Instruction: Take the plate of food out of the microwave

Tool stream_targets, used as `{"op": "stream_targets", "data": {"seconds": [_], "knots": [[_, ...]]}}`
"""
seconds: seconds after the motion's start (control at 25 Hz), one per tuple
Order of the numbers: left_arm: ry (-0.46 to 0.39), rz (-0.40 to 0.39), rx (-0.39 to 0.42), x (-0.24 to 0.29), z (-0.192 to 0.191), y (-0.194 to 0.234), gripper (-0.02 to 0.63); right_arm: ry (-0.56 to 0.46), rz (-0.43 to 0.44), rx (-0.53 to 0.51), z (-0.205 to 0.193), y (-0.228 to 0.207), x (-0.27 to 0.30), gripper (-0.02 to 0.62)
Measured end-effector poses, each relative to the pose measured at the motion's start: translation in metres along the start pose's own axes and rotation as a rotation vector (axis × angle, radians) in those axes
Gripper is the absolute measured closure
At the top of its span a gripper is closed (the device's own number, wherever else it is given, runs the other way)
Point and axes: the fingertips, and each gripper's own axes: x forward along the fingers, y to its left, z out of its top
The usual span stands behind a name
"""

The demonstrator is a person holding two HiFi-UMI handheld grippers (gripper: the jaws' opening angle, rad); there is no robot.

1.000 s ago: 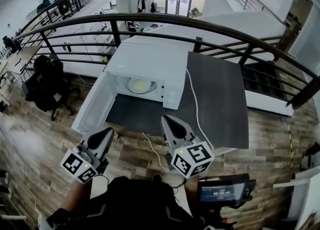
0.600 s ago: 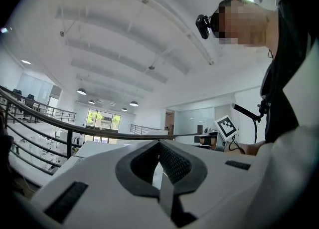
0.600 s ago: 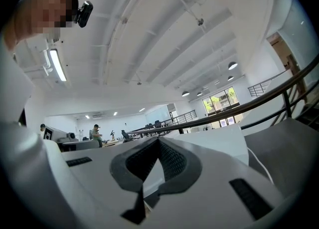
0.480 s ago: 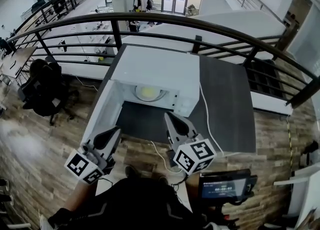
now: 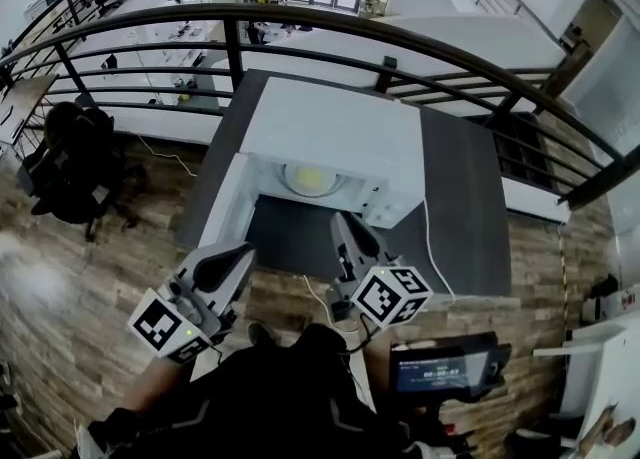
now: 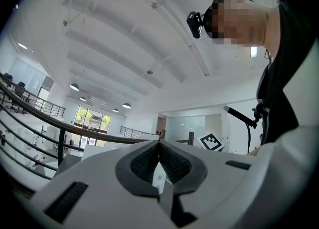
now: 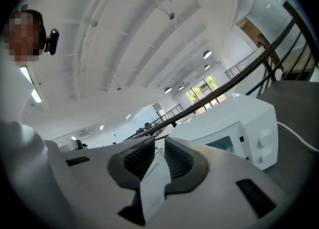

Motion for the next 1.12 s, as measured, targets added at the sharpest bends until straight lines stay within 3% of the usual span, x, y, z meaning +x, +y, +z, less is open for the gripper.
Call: {"op": "stream_targets", "data": {"seconds": [0.2, 0.44, 0.56, 0.72, 0.88, 1.12], "knots": [[0.016, 0.042, -0.010, 0.005, -0.004, 0.019, 0.603, 0.047, -0.040, 0.149, -0.030, -0.036, 0.024, 0.512], [0.049, 0.114, 0.030, 0.016, -0.005, 0.023, 0.603, 0.100, -0.115, 0.471, -0.076, -0.104, 0.044, 0.408], [0.062, 0.161, 0.026, 0.021, -0.006, 0.033, 0.603, 0.112, -0.155, 0.569, -0.096, -0.139, 0.054, 0.385], [0.084, 0.210, 0.016, 0.027, -0.010, 0.039, 0.603, 0.147, -0.183, 0.712, -0.126, -0.173, 0.071, 0.295], [0.100, 0.263, 0.050, 0.025, -0.007, 0.046, 0.603, 0.162, -0.215, 0.810, -0.147, -0.196, 0.089, 0.252], [0.119, 0.356, 0.091, 0.015, 0.004, 0.062, 0.603, 0.165, -0.253, 0.923, -0.170, -0.220, 0.115, 0.250]]}}
